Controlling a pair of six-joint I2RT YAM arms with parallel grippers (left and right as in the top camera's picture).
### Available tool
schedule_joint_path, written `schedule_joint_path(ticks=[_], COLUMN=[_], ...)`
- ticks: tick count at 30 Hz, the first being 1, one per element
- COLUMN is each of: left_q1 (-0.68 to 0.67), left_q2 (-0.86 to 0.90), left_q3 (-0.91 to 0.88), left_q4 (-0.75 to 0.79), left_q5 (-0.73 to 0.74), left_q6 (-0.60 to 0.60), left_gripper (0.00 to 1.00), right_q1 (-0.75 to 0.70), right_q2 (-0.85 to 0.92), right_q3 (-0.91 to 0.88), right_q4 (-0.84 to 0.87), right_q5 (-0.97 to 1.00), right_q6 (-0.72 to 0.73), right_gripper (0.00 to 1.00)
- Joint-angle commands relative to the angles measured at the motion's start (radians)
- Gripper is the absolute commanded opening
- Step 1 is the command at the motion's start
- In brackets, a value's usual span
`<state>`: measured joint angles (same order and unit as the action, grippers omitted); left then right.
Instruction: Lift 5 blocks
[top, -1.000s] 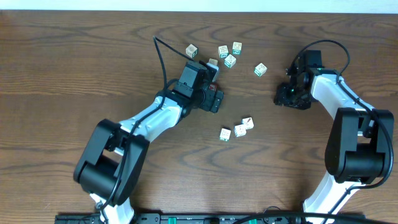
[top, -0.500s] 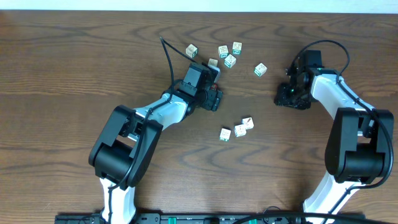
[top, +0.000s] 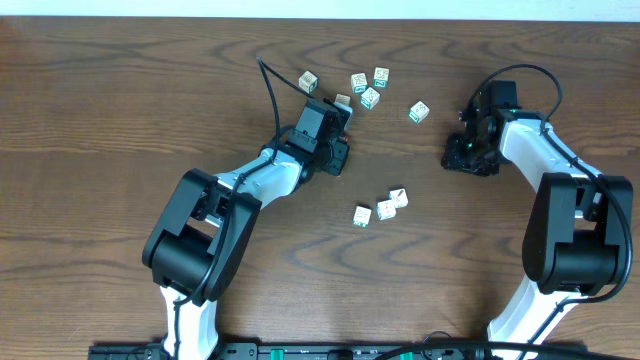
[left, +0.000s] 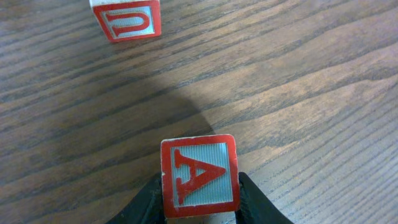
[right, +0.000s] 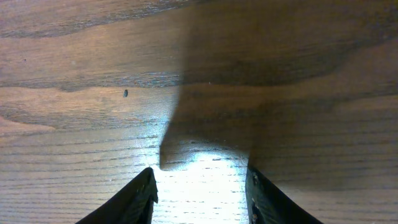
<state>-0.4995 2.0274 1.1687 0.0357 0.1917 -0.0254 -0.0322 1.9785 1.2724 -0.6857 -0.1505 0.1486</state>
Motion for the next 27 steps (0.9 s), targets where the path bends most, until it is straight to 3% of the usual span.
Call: schedule_joint_path(ticks=[1,11,17,27], left_q1=[0.003,-0.002,-0.031,-0.154], left_q2=[-0.019,-0.16,-0.177,-0.177], left_q3=[0.01,0.01,0.01,0.006], left_q4=[-0.045,-0.221,-0.38,-0.504], left_q5=[-0.018,-0.059,-0.109,-0.164], left_q6=[-0.002,-0.016,-0.131,-0.312], left_gripper=[0.28,0.24,0.2,0.19], right_q1=[0.002,0.002,0.002,0.002], right_q2=[0.004,0.004,0.004,0.004], right_q3=[0.003,0.003,0.003,0.003], right_q4=[0.001,0.001,0.001,0.001], right_q5=[-0.011,-0.011,-0.012,-0.012], right_q6=[-0.008,-0.008,-0.008,-0.008], right_gripper=[0.44,0.43,0.44,0.43])
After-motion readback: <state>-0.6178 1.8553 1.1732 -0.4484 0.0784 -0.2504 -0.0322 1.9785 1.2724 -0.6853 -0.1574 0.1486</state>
